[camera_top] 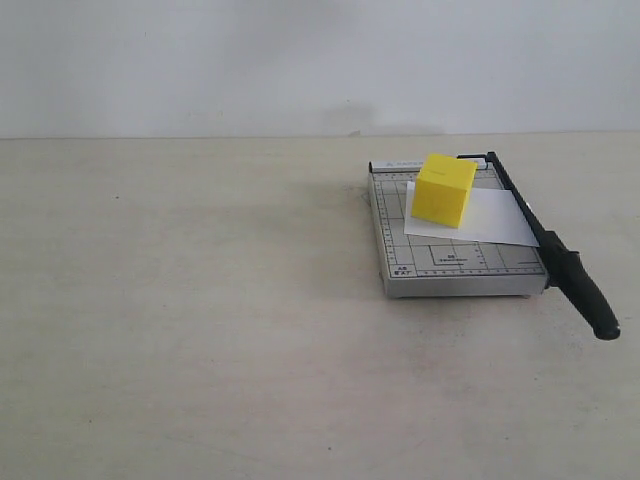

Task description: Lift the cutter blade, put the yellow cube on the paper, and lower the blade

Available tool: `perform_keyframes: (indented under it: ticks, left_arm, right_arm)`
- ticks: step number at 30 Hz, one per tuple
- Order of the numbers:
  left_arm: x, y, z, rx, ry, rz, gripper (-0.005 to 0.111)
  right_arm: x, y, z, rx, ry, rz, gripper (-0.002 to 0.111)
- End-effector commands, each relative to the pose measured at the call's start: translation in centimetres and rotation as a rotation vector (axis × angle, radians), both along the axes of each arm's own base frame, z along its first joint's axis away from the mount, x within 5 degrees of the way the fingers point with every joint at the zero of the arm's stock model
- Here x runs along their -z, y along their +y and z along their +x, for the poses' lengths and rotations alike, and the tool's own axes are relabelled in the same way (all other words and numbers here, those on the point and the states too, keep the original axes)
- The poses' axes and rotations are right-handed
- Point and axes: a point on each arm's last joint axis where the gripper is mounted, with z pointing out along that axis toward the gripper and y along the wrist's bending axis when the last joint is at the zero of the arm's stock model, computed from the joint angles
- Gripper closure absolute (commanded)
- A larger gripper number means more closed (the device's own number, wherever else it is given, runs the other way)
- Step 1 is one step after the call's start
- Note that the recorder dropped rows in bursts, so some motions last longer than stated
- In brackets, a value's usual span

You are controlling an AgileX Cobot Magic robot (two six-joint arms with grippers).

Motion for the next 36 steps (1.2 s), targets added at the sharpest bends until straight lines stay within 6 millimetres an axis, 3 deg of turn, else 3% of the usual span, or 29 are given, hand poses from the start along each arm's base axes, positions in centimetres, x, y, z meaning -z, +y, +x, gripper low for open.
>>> perform_keyframes:
  ticks: [1,8,12,36]
  left_arm:
    - [-0.1,0.0,0.0,0.0,-0.013,0.004,0.102]
    - [-0.1,0.0,0.0,0.0,-0.011,0.004,0.102]
    - [-0.1,0.0,0.0,0.0,-0.011,0.004,0.102]
    - [-0.1,0.0,0.0,0.0,-0.013,0.004,0.102]
  right_arm:
    - [2.9,-0.1,0.8,0.02,0.075,-0.041,0.104]
    - [5.7,-0.4,1.5,0.065,0.125,-0.17,0.104]
    - [7.1,-0.6,1.8,0.082,0.136,-0.125,0.104]
    - [7.1,-0.7,1.8,0.091,0.137,-0.09,0.104]
